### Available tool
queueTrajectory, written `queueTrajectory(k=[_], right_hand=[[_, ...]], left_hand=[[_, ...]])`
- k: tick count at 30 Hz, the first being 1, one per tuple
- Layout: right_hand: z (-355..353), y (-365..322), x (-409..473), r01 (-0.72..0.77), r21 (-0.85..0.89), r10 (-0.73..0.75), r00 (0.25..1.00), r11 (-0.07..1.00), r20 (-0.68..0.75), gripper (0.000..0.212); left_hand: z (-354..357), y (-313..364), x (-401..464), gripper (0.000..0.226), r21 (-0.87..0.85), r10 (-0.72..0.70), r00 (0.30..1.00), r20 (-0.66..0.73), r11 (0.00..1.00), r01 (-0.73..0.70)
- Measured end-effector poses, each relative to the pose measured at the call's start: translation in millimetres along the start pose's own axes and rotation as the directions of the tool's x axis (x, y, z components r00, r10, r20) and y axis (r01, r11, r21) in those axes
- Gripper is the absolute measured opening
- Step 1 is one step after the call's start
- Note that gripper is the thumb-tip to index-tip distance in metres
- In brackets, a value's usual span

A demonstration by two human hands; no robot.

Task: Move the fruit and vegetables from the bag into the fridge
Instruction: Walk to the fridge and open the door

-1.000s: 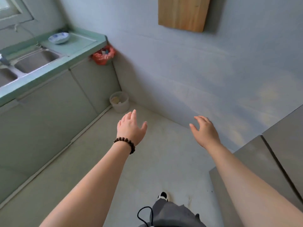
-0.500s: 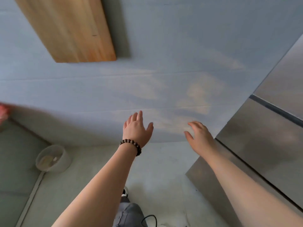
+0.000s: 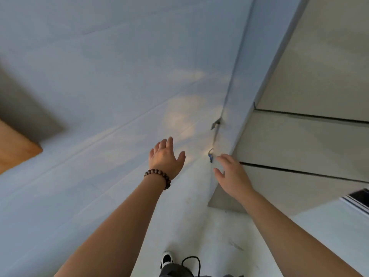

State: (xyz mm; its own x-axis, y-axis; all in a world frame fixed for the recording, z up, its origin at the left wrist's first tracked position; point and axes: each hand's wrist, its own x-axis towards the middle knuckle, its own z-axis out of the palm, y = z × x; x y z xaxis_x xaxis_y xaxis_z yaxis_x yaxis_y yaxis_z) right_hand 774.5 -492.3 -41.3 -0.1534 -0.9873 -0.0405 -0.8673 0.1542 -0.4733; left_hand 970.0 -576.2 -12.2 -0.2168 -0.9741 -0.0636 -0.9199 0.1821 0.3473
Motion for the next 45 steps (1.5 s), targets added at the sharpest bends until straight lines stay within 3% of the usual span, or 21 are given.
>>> queueTrajectory(k=[10, 14, 18, 20, 23, 27, 29, 36, 42, 45], right_hand=[[-39.9, 4.1, -38.3, -0.252, -0.034, 0.242, 0.952, 0.967, -0.185, 0.048], [-72.4, -18.3, -27.8, -0.159, -0.1, 0.124, 0.949, 0.982, -0.291, 0.046], [-110.4, -43.0, 0.9, 0.01, -0.345, -0.156, 0.904, 0.939, -0.399, 0.04], [-131.0, -51.4, 21.6, 0.044, -0.516, -0.279, 0.878, 0.855, -0.389, 0.04], [-166.5, -66.4, 48.1, 0.034, -0.806, -0.381, 0.893, 0.59, -0.241, 0.041], [-193.5, -69.0, 65.4, -0.073, -0.988, -0.093, 0.992, 0.136, -0.086, 0.047], [-194.2, -68.4, 68.6, -0.111, -0.992, -0.031, 0.993, 0.059, -0.113, 0.043], [-184.9, -62.6, 56.5, -0.16, -0.981, -0.176, 0.968, 0.113, -0.178, 0.033], [-179.6, -53.2, -25.4, -0.119, -0.979, -0.312, 0.935, 0.167, -0.167, 0.024], [-180.6, -49.8, -77.3, -0.093, -0.977, -0.31, 0.939, 0.193, -0.151, 0.033]], left_hand=[[-2.5, 66.3, 36.0, 0.069, -0.016, 0.357, 0.929, 0.092, 0.934, -0.357], [-18.0, 88.5, 41.6, 0.067, -0.05, 0.402, 0.915, 0.041, 0.915, -0.4], [-35.2, 85.4, 40.5, 0.066, -0.072, 0.399, 0.917, -0.02, 0.914, -0.4], [-42.1, 77.0, 40.1, 0.066, -0.072, 0.377, 0.925, -0.044, 0.923, -0.379], [-49.0, 70.5, 38.7, 0.066, -0.068, 0.374, 0.926, -0.047, 0.924, -0.377], [-62.9, 77.2, 38.2, 0.066, -0.072, 0.405, 0.913, -0.054, 0.91, -0.408], [-69.8, 82.1, 36.0, 0.065, -0.075, 0.42, 0.904, -0.073, 0.902, -0.425], [-76.1, 83.1, 20.7, 0.066, -0.121, 0.444, 0.892, -0.083, 0.884, -0.451], [-71.5, 99.1, 3.7, 0.067, -0.137, 0.498, 0.865, -0.055, 0.855, -0.5], [-69.5, 112.1, -5.8, 0.068, -0.132, 0.543, 0.838, -0.05, 0.828, -0.544]])
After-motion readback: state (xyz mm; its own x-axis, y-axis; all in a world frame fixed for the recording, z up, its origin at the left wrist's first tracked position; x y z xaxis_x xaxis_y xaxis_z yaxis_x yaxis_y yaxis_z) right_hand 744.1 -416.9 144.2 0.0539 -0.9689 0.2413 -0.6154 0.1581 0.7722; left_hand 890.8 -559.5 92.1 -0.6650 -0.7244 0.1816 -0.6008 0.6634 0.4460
